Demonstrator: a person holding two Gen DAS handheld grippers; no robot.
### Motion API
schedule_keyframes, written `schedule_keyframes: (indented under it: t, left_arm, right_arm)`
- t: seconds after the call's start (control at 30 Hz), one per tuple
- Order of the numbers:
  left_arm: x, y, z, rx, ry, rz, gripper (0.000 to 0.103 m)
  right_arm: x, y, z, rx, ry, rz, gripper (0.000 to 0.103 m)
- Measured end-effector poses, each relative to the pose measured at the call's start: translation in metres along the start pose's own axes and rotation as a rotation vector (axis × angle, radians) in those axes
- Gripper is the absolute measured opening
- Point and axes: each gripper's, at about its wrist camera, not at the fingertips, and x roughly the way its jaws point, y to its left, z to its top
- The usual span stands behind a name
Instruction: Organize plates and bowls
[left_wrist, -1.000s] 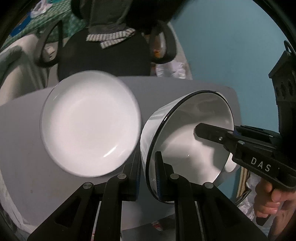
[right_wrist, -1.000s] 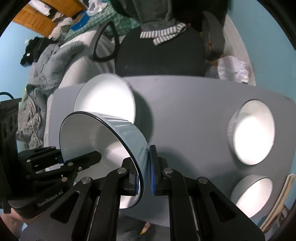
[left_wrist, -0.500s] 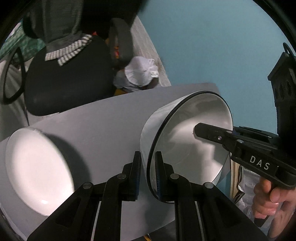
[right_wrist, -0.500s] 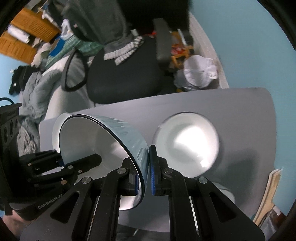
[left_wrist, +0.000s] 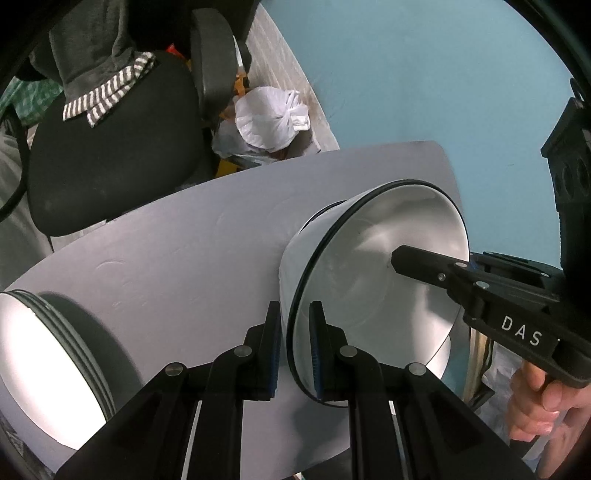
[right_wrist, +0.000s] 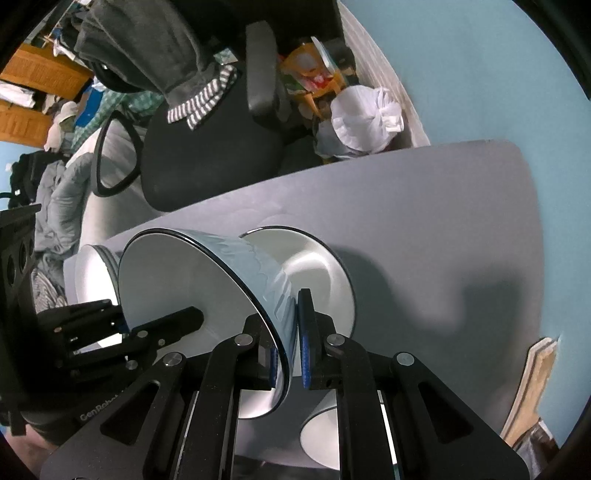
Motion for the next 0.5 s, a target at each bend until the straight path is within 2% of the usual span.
schedule_keyframes:
  t: [0.4, 0.5]
  left_arm:
    - [0.0077, -0.0054, 0.0075, -0.006, 0.026, 0.019, 0.013]
    - [0.0064, -0.0067, 0.0089, -0.009, 0.023, 0.021, 0.018]
  right_arm:
    - [0.0086, -0.0123, 0.0078, 0.002, 0.038, 0.006, 0.009]
    - [0.0098, -0.0119, 0.0063, 0.006, 0.055, -0.007, 0.012]
